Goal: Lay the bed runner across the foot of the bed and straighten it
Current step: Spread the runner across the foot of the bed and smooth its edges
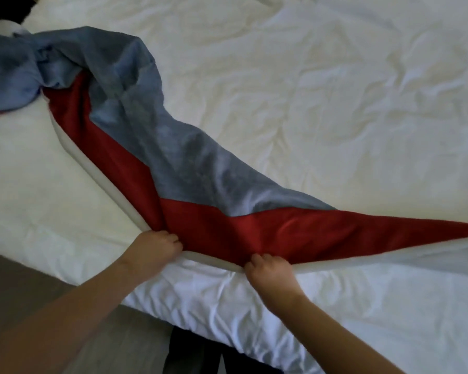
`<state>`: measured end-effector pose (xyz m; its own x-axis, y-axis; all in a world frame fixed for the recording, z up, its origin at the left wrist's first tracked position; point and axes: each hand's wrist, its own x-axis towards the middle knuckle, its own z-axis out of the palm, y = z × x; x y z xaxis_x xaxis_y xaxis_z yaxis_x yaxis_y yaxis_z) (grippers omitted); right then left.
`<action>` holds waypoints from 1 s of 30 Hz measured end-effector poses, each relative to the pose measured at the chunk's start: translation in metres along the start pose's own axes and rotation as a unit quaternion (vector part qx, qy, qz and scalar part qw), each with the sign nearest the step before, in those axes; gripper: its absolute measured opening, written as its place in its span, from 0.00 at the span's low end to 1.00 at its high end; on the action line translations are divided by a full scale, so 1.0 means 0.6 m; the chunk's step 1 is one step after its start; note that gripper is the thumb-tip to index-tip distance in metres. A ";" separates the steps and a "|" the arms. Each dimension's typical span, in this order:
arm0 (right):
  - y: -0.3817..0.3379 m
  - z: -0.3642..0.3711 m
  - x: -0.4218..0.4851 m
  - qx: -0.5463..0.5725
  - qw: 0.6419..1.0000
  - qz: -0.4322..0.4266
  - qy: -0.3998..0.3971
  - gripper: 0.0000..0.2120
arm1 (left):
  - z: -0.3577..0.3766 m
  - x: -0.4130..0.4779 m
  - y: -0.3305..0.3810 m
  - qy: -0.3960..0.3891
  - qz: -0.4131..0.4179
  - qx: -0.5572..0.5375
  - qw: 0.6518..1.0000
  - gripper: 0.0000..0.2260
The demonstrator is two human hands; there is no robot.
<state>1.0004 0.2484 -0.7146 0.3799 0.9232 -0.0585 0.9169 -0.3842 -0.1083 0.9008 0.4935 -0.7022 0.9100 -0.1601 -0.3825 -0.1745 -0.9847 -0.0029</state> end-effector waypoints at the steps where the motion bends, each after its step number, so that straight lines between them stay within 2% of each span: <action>1: -0.011 0.007 -0.007 0.002 1.000 0.003 -0.010 0.04 | 0.000 0.000 0.000 0.002 0.000 0.005 1.000 0.17; 3: -0.019 0.017 -0.017 0.007 0.999 0.017 -0.041 0.11 | -0.005 0.004 0.001 0.009 0.006 0.012 1.000 0.16; 5: -0.006 0.019 -0.022 0.016 0.999 0.028 -0.032 0.14 | -0.011 0.015 0.009 0.020 0.020 0.009 1.000 0.14; 9: 0.046 0.005 -0.036 0.012 0.999 0.045 0.006 0.10 | -0.025 0.046 0.049 0.064 0.057 -0.029 0.996 0.10; 13: 0.110 -0.017 -0.077 -0.038 0.997 0.061 0.002 0.05 | -0.045 0.092 0.123 0.069 0.111 -0.042 0.991 0.09; 17: 0.140 -0.037 -0.119 -0.066 0.991 0.111 -0.043 0.13 | -0.056 0.121 0.171 0.049 0.142 -0.011 0.989 0.12; 25: 0.054 -0.020 -0.181 -0.020 0.985 0.155 -0.075 0.16 | -0.035 0.080 0.207 -0.016 0.117 -0.038 0.992 0.18; 30: -0.030 -0.012 -0.226 0.040 0.974 0.178 -0.133 0.18 | -0.020 0.032 0.228 -0.042 0.116 -0.031 0.992 0.19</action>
<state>0.9336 0.1304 -0.6974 0.6174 0.6992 -0.3604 0.7157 -0.6894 -0.1113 0.8988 0.3547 -0.6990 0.8132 -0.3796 -0.4411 -0.3506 -0.9245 0.1493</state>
